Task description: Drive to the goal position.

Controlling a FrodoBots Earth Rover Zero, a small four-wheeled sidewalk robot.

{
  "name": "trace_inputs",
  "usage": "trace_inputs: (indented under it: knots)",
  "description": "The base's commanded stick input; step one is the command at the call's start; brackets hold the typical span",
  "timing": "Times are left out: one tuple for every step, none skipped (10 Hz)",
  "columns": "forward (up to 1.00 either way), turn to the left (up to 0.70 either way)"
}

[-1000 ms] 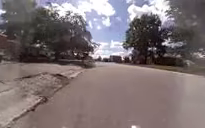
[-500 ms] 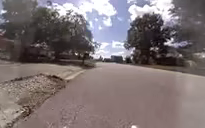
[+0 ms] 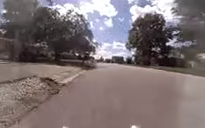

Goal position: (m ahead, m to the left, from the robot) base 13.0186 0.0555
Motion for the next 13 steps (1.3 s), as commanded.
trace_inputs:
  knots:
    - [0.85,0.00]
    - [0.85,0.00]
    - [0.85,0.00]
    - [0.85,0.00]
    - [0.85,0.00]
    - [0.85,0.00]
    - [0.85,0.00]
    - [0.85,0.00]
    - [0.85,0.00]
    - [0.85,0.00]
    - [0.85,0.00]
    - [0.85,0.00]
    - [0.85,0.00]
